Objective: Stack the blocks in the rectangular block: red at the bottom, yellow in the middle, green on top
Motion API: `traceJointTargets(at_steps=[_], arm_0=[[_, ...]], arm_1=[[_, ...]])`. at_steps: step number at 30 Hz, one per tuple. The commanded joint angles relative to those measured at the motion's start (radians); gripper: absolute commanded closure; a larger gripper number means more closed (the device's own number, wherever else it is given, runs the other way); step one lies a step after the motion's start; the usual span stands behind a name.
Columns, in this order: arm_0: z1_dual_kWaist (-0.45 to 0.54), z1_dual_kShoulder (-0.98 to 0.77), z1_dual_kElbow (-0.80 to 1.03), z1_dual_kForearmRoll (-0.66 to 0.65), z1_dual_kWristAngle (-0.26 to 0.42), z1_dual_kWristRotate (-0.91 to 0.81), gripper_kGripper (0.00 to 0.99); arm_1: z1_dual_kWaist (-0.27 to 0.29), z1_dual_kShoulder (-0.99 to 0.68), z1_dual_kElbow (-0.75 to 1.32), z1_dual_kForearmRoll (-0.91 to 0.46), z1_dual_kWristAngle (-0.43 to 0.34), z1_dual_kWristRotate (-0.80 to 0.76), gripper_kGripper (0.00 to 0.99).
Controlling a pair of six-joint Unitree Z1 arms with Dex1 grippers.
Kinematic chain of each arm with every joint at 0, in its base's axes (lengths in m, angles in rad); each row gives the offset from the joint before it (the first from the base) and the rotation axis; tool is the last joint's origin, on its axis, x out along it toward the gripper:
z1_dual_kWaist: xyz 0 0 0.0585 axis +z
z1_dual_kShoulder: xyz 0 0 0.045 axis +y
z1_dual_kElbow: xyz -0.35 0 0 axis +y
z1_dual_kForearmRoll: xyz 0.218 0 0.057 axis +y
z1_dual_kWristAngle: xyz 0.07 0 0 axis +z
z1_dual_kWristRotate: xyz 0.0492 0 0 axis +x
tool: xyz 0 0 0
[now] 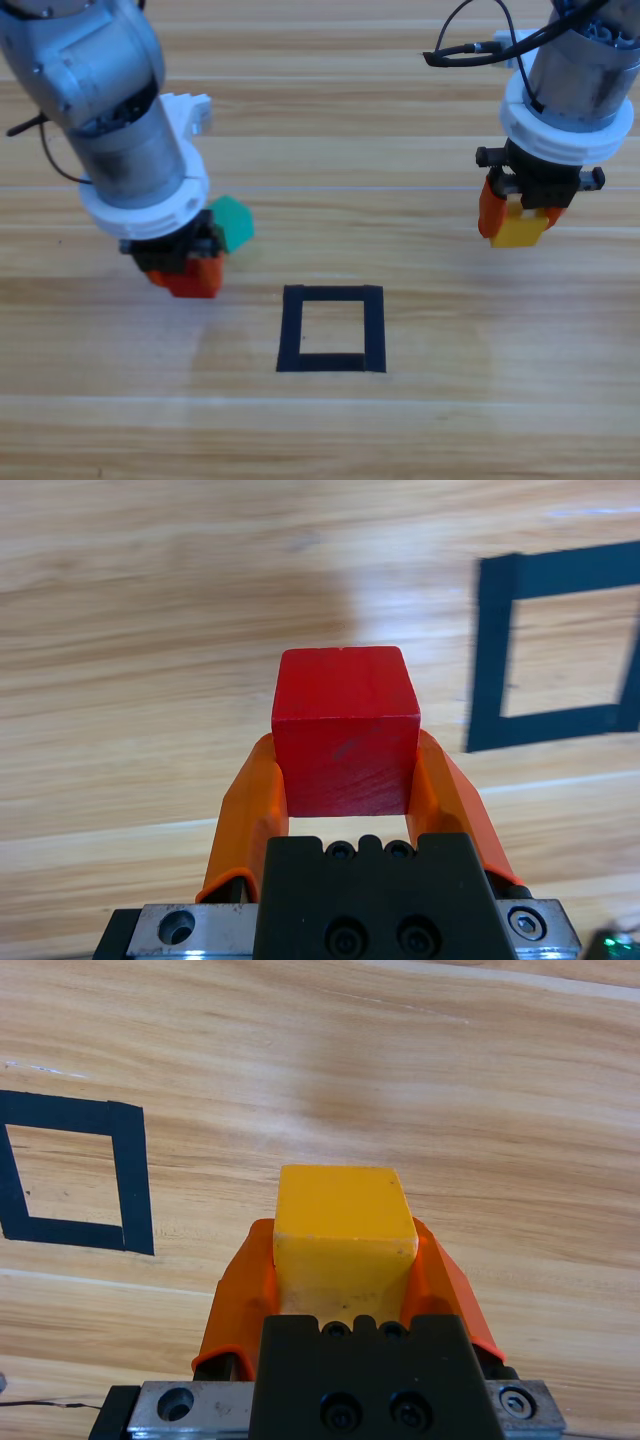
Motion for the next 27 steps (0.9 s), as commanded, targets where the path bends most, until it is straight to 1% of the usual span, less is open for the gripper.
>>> traceJointTargets(at_steps=[1, 6, 10, 15, 20, 27], arm_0=[[-0.119, 0.093, -0.053, 0.008, 0.006, -0.064, 0.99], [-0.151, 0.138, -0.108, 0.022, -0.003, -0.116, 0.99], [-0.185, 0.213, -0.223, 0.076, 0.006, -0.173, 0.99], [-0.214, 0.273, -0.298, 0.105, 0.008, -0.222, 0.99], [-0.218, 0.36, -0.398, 0.168, -0.013, -0.224, 0.99], [-0.218, 0.409, -0.49, 0.225, -0.024, -0.21, 0.99]], arm_1=[[0.03, -0.043, 0.031, -0.015, 0.006, -0.001, 0.99], [0.03, -0.043, 0.031, -0.015, 0.008, -0.001, 0.99], [0.03, -0.043, 0.031, -0.015, 0.008, -0.001, 0.99], [0.03, -0.043, 0.032, -0.015, 0.013, -0.001, 0.99], [0.03, -0.043, 0.034, -0.015, 0.016, -0.001, 0.99], [0.03, -0.042, 0.035, -0.015, 0.019, -0.001, 0.99]])
